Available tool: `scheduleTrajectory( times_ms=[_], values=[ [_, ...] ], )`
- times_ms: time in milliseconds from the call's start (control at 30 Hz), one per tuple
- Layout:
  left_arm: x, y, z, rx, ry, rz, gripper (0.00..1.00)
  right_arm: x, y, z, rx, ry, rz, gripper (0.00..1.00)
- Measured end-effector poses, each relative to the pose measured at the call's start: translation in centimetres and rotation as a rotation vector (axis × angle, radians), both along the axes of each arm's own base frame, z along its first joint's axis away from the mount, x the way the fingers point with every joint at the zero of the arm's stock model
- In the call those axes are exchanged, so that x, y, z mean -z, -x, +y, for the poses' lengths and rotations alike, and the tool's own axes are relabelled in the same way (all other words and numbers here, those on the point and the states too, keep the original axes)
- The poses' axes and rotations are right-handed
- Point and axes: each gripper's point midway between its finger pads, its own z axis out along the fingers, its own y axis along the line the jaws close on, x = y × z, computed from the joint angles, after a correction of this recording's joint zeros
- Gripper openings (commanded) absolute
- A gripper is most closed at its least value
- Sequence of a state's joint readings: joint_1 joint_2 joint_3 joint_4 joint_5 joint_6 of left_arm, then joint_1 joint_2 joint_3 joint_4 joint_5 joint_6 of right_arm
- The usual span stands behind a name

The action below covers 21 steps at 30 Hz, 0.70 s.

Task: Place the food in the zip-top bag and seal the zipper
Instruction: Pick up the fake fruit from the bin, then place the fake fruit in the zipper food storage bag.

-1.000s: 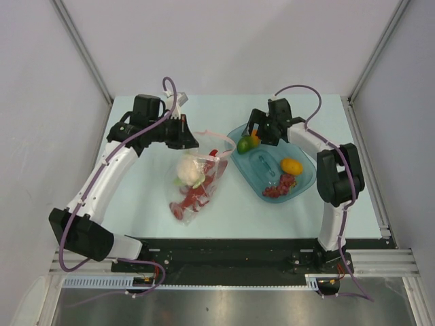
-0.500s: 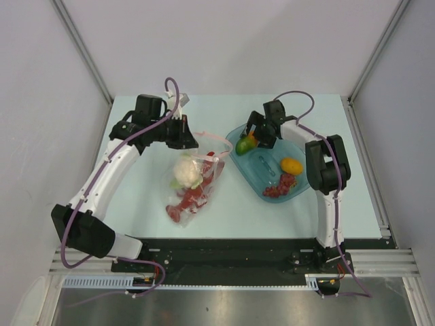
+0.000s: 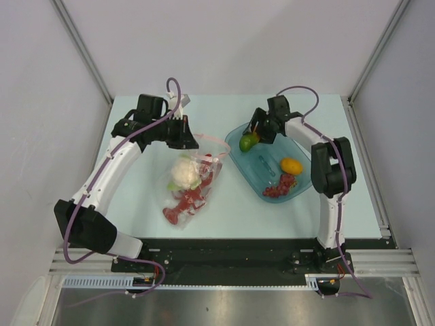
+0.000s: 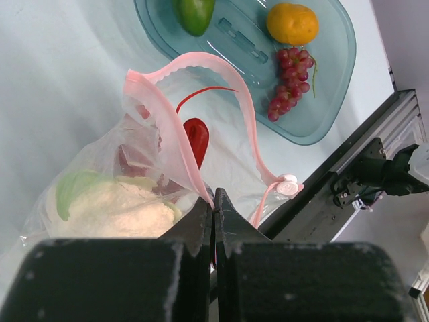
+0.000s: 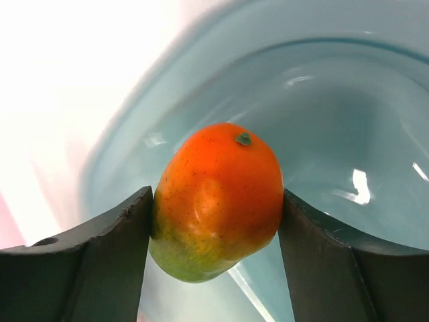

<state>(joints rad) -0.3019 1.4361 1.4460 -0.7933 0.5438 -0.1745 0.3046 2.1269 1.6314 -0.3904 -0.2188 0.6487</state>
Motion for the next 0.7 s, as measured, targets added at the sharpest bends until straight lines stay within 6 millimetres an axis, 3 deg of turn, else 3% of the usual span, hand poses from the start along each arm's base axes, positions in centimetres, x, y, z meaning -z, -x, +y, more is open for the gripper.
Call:
scheduleTrajectory(
  times_ms=[100, 233, 300, 400, 433, 533, 667, 700],
  values=[
    [-0.1, 0.1, -0.1, 0.007, 0.008, 0.001, 0.0, -4.7, 0.1, 0.4, -0.033, -0.036, -0.09, 0.45],
    [-0.2, 0.2, -0.2, 0.012, 0.013, 0.0, 0.0, -14.9, 1.4, 1.8, -0.106, -0.1, -0.312, 0.43],
    [-0.3, 0.2, -0.2, 0.013, 0.015, -0.003, 0.0, -20.3, 3.2, 3.2, -0.166, -0.134, -0.444, 0.44],
    [-0.5, 0.2, -0.4, 0.02, 0.024, -0.008, 0.0, -26.2, 7.1, 5.9, -0.274, -0.171, -0.602, 0.45],
    [-0.6, 0.3, -0.4, 0.022, 0.026, -0.008, 0.0, -27.3, 8.3, 6.8, -0.31, -0.179, -0.637, 0.46],
    [-0.9, 0.4, -0.5, 0.029, 0.035, -0.014, 0.0, -28.1, 11.4, 9.8, -0.411, -0.193, -0.68, 0.47],
    [-1.7, 0.5, -0.7, 0.035, 0.057, -0.044, 0.0, -24.0, 12.7, 11.8, -0.48, -0.16, -0.62, 0.51],
    [-2.0, 0.6, -0.7, 0.036, 0.062, -0.053, 0.0, -22.6, 13.0, 12.3, -0.496, -0.147, -0.595, 0.57]
  ],
)
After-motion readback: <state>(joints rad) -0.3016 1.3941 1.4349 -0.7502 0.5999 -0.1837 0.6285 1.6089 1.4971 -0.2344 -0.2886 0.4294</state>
